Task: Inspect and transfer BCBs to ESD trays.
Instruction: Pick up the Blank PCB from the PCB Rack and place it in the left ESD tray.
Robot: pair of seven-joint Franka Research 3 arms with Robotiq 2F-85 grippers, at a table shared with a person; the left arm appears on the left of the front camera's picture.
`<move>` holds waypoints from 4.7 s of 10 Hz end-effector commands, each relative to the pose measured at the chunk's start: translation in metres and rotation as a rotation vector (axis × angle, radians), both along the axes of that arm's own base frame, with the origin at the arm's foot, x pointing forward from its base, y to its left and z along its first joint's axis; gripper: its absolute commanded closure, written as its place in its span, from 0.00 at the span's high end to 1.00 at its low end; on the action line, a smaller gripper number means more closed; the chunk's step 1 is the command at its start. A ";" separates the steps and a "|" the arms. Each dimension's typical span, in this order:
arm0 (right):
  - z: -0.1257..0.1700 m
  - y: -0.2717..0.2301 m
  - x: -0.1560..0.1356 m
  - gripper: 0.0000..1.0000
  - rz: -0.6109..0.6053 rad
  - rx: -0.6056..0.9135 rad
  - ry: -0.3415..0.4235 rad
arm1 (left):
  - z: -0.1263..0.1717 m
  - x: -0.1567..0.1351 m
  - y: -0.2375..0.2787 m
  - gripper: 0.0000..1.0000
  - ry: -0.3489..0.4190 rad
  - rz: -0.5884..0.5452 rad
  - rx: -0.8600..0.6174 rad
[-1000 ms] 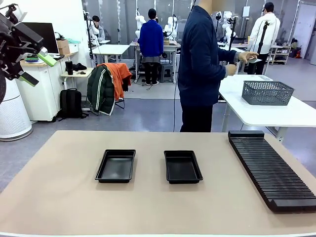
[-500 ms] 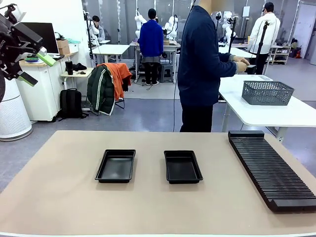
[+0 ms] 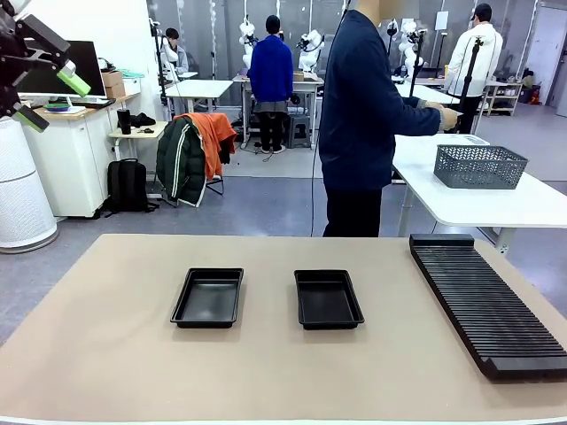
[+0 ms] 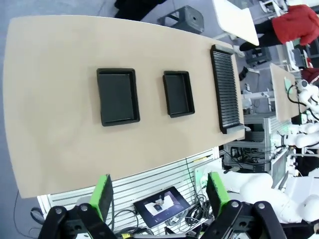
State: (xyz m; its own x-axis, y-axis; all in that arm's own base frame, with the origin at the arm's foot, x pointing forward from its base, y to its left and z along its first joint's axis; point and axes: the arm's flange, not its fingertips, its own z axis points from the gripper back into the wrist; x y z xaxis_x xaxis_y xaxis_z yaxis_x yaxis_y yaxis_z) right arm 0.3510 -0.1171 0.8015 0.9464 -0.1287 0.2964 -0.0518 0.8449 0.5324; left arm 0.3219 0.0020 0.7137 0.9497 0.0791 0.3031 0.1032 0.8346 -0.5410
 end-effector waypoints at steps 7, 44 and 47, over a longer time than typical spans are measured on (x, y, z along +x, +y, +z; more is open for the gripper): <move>0.001 0.000 -0.001 1.00 0.005 0.011 -0.002 | 0.017 0.004 -0.016 1.00 0.062 0.040 0.151; 0.001 0.000 -0.001 1.00 0.005 0.011 -0.002 | 0.033 0.007 -0.031 1.00 -0.022 -0.024 0.202; 0.001 0.000 -0.001 1.00 0.005 0.011 -0.002 | 0.033 0.007 -0.031 1.00 -0.022 -0.024 0.202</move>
